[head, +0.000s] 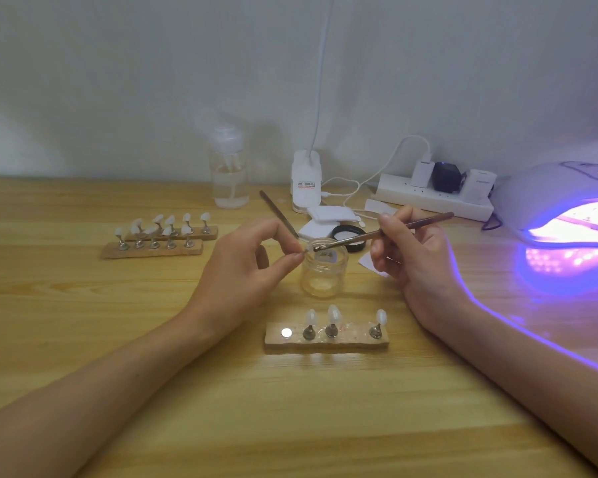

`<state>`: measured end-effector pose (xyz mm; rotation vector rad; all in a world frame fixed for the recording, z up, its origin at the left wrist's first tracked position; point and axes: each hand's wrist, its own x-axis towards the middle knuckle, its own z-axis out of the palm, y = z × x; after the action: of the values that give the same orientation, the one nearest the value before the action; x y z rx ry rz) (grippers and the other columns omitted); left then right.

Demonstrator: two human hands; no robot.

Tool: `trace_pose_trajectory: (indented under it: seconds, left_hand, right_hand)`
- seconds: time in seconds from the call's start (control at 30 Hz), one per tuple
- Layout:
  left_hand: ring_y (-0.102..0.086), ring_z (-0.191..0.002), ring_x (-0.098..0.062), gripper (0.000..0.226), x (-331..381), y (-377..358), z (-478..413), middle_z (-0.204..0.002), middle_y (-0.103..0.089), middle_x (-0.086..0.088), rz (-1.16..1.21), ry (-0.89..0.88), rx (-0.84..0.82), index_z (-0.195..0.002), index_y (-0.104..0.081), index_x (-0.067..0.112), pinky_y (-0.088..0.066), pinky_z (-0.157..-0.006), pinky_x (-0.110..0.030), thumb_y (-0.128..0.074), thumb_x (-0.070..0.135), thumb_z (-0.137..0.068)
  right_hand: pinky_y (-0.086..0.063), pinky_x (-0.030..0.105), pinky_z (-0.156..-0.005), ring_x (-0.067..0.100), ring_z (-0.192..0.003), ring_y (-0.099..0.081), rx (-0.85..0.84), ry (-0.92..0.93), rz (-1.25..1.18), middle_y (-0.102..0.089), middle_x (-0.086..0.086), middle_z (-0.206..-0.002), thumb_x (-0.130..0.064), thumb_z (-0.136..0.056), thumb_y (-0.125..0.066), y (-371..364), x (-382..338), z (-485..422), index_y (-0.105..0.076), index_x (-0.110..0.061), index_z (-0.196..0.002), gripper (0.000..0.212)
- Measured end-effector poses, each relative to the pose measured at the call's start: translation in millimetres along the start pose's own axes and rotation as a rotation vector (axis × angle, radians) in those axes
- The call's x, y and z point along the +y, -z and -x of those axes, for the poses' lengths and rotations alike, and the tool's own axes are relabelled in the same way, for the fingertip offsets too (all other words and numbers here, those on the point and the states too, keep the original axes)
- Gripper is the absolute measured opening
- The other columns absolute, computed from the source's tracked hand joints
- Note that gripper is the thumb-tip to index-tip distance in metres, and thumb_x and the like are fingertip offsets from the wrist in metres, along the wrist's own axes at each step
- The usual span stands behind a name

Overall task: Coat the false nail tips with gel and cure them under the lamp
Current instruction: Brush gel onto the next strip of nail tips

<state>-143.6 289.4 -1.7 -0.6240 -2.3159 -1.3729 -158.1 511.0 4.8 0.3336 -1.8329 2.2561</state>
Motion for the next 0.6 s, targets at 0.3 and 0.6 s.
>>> trace_pose_trajectory:
  seconds: [0.3, 0.6]
  left_hand:
    - [-0.045, -0.051, -0.008, 0.018, -3.5, 0.2, -0.3, -0.089, -0.063, 0.016, -0.04, -0.034, 0.005, -0.079, -0.06, 0.028, -0.037, -0.056, -0.023, -0.073, 0.019, -0.087]
    - [-0.047, -0.054, -0.011, 0.017, -3.3, 0.4, -0.9, -0.09, -0.062, 0.013, -0.086, -0.068, 0.013, -0.081, -0.061, 0.026, -0.038, -0.059, -0.025, -0.073, 0.016, -0.086]
  right_hand:
    - [-0.047, 0.02, -0.05, 0.012, -0.049, -0.055, 0.003, -0.01, -0.009, -0.06, 0.002, -0.056, -0.024, -0.092, -0.063, 0.1, 1.6, -1.3, -0.05, -0.019, -0.073, 0.024]
    - [-0.047, 0.02, -0.05, 0.011, -0.05, -0.057, 0.002, -0.037, -0.035, -0.062, 0.001, -0.058, -0.03, -0.087, -0.066, 0.0, 2.2, -2.5, -0.051, -0.019, -0.073, 0.022]
